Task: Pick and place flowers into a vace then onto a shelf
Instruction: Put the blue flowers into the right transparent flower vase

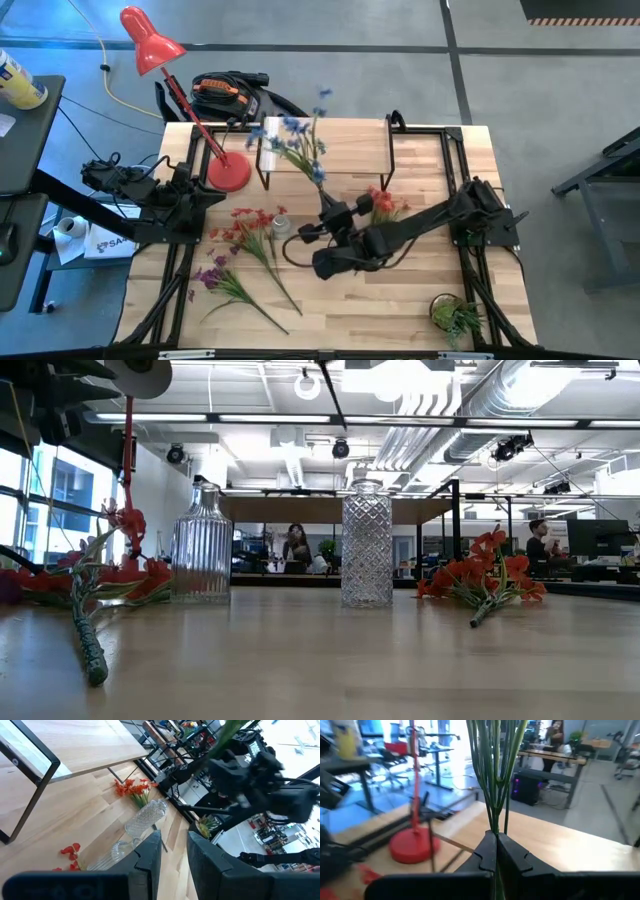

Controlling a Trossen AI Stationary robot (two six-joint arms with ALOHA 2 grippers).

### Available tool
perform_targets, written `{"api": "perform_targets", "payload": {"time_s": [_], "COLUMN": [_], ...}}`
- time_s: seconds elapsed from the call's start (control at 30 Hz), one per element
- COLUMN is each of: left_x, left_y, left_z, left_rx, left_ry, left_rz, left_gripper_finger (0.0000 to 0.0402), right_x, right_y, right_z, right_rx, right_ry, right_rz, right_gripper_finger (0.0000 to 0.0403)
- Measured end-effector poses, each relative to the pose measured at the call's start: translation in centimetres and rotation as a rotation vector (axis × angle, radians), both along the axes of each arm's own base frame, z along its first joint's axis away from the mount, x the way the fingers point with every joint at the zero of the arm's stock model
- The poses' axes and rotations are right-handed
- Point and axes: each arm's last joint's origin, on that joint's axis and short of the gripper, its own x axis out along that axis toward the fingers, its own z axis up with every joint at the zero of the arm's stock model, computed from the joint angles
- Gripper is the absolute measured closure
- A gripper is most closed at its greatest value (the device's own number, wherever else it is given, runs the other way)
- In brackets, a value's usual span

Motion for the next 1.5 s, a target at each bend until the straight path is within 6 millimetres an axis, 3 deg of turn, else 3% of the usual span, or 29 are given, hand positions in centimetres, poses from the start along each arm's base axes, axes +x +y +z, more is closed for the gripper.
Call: {"api": "perform_targets", "payload": {"time_s": [0.1,0.27,0.33,0.57,0.73,1.03,1.27,1.5], "left_x": [0.0,0.0,0.0,0.0,0.0,0.0,-0.1,-0.1], "left_y": [0.0,0.0,0.0,0.2,0.2,0.3,0.4,0.4], "left_z": [0.0,0.0,0.1,0.1,0.1,0.1,-0.2,-0.2], "left_rx": [-0.001,-0.004,-0.004,0.041,0.059,0.092,0.110,0.110], "left_ry": [-0.001,-0.005,-0.011,-0.006,-0.005,0.001,0.024,0.026], "left_rz": [0.001,0.005,0.020,0.067,0.071,0.100,0.120,0.120], "left_gripper_finger": [0.0275,0.0275,0.0275,0.0275,0.0275,0.0275,0.0275,0.0275], "right_x": [-0.3,-2.5,-3.8,-8.6,-11.2,-10.3,-9.0,-7.9], "right_y": [-1.1,-1.9,-2.4,-2.0,-2.2,-3.3,-5.0,-3.9], "right_z": [-0.2,2.6,2.8,-1.8,-3.5,-4.7,-4.2,-4.3], "right_rx": [-0.026,-0.129,-0.113,-0.029,0.020,0.098,0.107,0.050], "right_ry": [0.018,-0.007,-0.046,-0.215,-0.317,-0.257,-0.229,-0.271], "right_rz": [-0.035,-0.127,-0.130,-0.075,-0.057,0.128,0.271,0.358], "right_gripper_finger": [0.0403,0.0403,0.0403,0.0403,0.0403,0.0403,0.0403,0.0403]}}
